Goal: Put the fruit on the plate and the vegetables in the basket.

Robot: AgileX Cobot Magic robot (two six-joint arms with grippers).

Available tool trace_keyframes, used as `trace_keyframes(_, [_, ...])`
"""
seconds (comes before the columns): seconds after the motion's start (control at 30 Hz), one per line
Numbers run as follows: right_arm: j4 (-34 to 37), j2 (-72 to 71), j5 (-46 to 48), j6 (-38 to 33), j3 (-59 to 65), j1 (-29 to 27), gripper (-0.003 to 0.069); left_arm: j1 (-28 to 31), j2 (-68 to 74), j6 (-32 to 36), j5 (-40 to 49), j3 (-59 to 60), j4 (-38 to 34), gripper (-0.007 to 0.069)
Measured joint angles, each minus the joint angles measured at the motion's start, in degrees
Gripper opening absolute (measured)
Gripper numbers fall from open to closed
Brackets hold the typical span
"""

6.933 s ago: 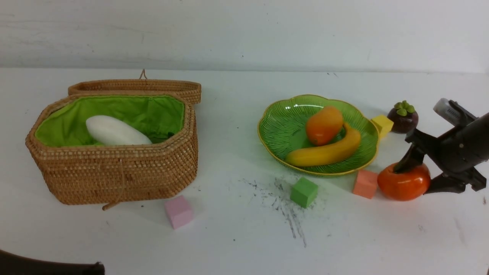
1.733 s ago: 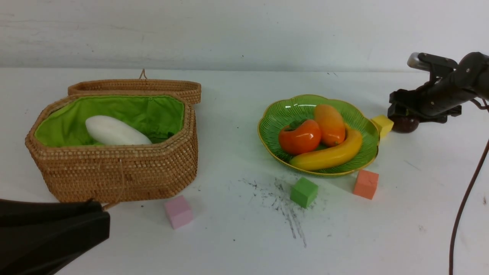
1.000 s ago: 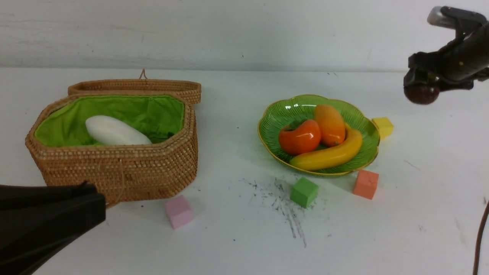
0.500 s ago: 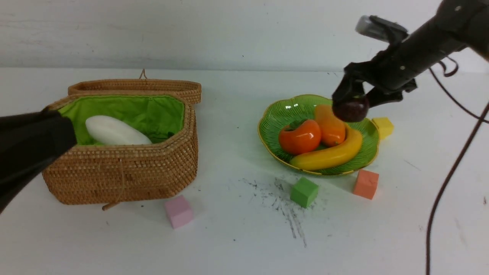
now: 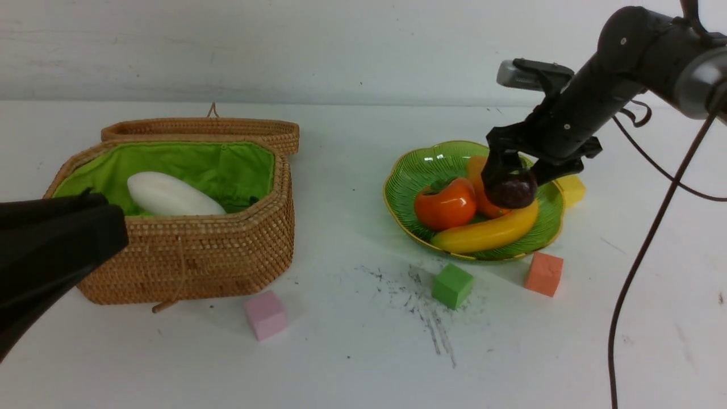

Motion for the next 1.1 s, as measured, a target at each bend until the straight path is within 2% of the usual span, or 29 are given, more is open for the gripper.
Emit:
trace_keyframes(0.1, [-1.36, 0.0, 0.0, 0.14, 0.0, 0.0, 0.0652, 0.0, 0.0, 0.0, 0.28, 0.0, 0.0, 0.0071])
trace_keyframes(0.23, [-3.4, 0.0, 0.0, 0.14, 0.0, 0.0, 0.0674, 0.0, 0.0, 0.0, 0.7, 0.0, 0.0, 0.0071])
trace_keyframes(0.4, [-7.59, 0.0, -1.11, 1.72, 0.0, 0.0, 0.0647, 0.0, 0.0, 0.0, 2.1, 0.0, 0.06, 0.0074])
trace_keyframes(0.73, [-8.64, -0.38, -1.32, 3.07, 0.0, 0.0, 0.0588, 0.0, 0.0, 0.0, 3.43, 0.0, 0.06, 0.0074])
trace_keyframes(0.9, [-8.69, -5.09, 1.83, 3.33, 0.06, 0.0, 0.0498, 0.0, 0.0, 0.3, 3.41, 0.0, 0.06, 0.0074])
trace_keyframes(1.03, [-8.8, -12.99, 6.6, 3.31, 0.12, 0.0, 0.0314, 0.0, -0.06, -0.03, 3.27, 0.0, 0.06, 0.0069])
trace_keyframes(1.1, [-8.86, -16.99, 6.8, 3.31, 1.53, 0.0, 0.0216, 0.0, -1.11, -0.44, 3.23, 0.0, 0.63, 0.004])
